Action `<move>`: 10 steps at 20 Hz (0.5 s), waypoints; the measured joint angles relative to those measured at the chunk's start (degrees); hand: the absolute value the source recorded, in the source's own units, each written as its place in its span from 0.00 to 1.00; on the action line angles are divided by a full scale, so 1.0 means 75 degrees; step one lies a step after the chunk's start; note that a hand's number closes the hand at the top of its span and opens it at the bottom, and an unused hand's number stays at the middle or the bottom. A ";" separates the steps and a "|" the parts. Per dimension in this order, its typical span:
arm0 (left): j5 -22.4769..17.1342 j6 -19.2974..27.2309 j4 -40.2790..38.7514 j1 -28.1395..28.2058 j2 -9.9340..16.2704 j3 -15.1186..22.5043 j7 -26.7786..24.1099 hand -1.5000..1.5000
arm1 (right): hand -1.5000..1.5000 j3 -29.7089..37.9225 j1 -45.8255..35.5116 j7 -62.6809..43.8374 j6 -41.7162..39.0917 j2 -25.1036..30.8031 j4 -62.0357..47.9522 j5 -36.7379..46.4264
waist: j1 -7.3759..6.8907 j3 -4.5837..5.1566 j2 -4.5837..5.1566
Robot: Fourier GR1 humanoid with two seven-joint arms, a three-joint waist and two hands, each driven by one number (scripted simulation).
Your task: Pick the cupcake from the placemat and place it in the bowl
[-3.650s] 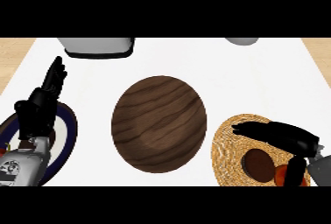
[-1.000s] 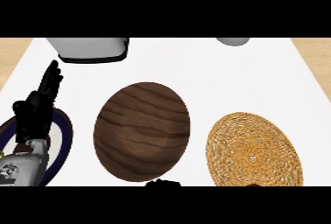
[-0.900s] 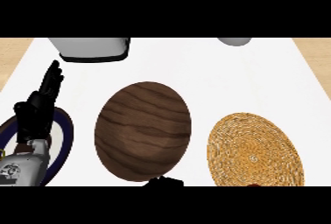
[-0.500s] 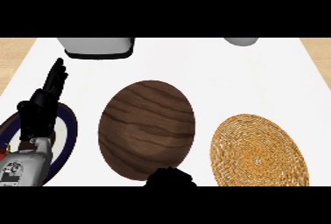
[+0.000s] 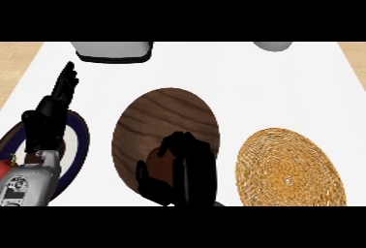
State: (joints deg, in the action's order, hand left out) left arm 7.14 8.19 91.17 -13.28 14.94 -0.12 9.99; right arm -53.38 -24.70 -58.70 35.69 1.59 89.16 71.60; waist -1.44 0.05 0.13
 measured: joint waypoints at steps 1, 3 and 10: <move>0.0033 0.0037 -0.0043 0.0011 -0.0042 0.0009 -0.0025 0.50 | 1.00 0.0144 -0.0214 -0.0041 -0.0041 -0.0035 -0.0279 0.0042 | 0.0012 -0.0001 0.0001; -0.0052 -0.0040 0.0063 0.0071 0.0023 -0.0083 0.0013 0.50 | 1.00 0.0568 -0.0608 -0.0067 -0.0135 -0.0088 -0.0797 0.0057 | 0.0019 -0.0002 -0.0002; 0.0065 0.0015 -0.0028 -0.0056 -0.0108 -0.0068 -0.0011 0.50 | 1.00 0.1605 -0.1804 0.0308 0.0322 -0.0169 -0.3249 -0.0425 | 0.0011 -0.0007 0.0025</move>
State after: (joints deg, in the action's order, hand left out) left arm 7.63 8.30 90.96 -13.70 14.13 -0.64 9.90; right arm -41.34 -38.23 -56.39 38.11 0.32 64.79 68.41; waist -1.36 0.00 0.32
